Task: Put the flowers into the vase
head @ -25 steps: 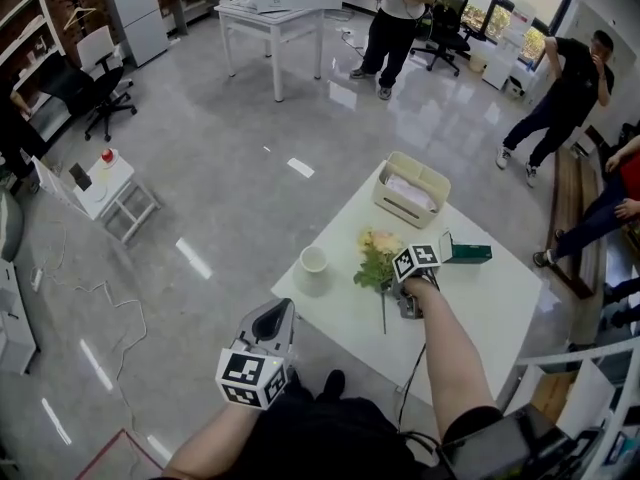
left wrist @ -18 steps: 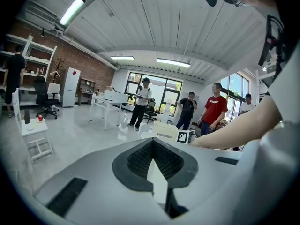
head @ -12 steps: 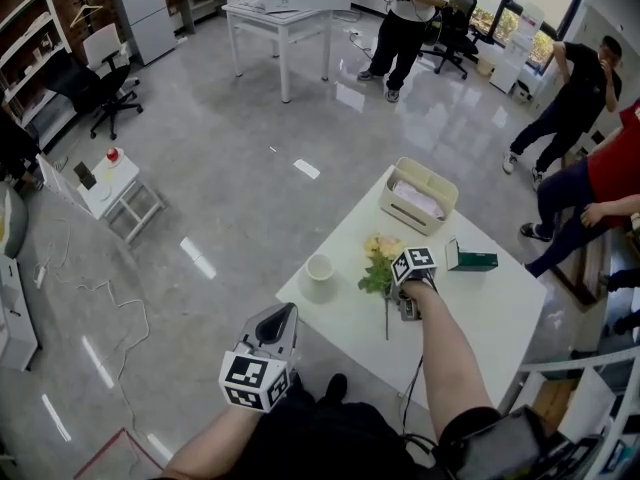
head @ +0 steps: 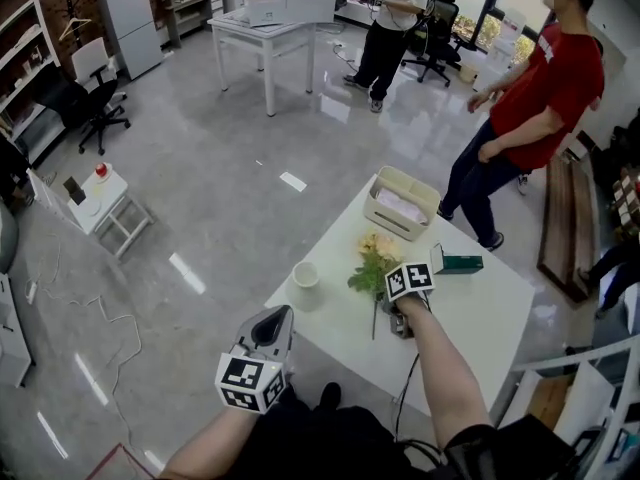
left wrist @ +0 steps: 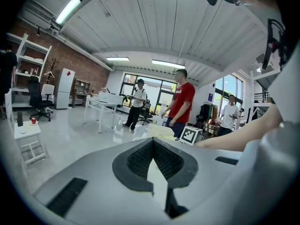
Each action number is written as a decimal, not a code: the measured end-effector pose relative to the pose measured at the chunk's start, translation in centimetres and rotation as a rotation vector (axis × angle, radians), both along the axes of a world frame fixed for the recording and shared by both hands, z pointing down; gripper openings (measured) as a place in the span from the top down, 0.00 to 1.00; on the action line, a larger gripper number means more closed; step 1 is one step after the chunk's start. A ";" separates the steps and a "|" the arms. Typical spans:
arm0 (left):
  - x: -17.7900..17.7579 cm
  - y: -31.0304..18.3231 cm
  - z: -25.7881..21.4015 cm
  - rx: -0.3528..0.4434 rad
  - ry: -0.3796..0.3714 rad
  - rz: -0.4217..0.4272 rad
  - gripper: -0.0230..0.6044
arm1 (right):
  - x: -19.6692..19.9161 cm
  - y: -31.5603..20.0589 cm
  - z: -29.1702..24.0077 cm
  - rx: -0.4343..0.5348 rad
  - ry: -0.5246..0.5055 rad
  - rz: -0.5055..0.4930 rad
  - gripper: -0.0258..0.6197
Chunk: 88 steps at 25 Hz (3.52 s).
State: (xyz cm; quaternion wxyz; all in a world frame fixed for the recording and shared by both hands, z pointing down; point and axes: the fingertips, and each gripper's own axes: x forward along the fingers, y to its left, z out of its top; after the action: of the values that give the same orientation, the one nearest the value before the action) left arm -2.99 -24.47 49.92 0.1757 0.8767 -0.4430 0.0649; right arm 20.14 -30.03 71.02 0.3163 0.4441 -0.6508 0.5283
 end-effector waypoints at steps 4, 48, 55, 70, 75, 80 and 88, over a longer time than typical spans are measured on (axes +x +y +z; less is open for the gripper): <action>0.6 -0.3 -0.8 0.034 0.009 0.005 0.96 | -0.7 -0.8 -5.7 0.270 0.002 0.025 0.91; -5.3 0.0 -2.3 0.071 0.005 -0.154 0.96 | -18.8 -2.5 -26.9 1.214 -0.006 -0.211 0.91; -5.0 -0.1 -1.7 0.060 0.003 -0.149 0.96 | -18.8 -2.9 -20.3 1.069 0.061 -0.257 0.91; -5.4 -0.4 -1.2 0.066 -0.006 -0.159 0.96 | -19.3 -3.3 -15.1 0.835 0.145 -0.366 0.90; -5.4 -0.5 -1.4 0.073 0.002 -0.153 0.96 | -19.6 -3.6 -14.9 0.795 0.206 -0.422 0.87; -5.8 -0.6 -1.5 0.074 0.004 -0.157 0.96 | -19.8 -3.5 -14.8 0.762 0.233 -0.464 0.87; -6.2 -1.0 -1.3 0.081 -0.009 -0.164 0.96 | -19.6 -3.5 -15.0 0.767 0.277 -0.512 0.86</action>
State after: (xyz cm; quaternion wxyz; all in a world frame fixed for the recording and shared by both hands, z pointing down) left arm -9.22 -25.50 48.64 0.1428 0.8436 -0.5164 0.0362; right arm 0.56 -33.50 55.97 0.3331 0.4204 -0.8390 0.0912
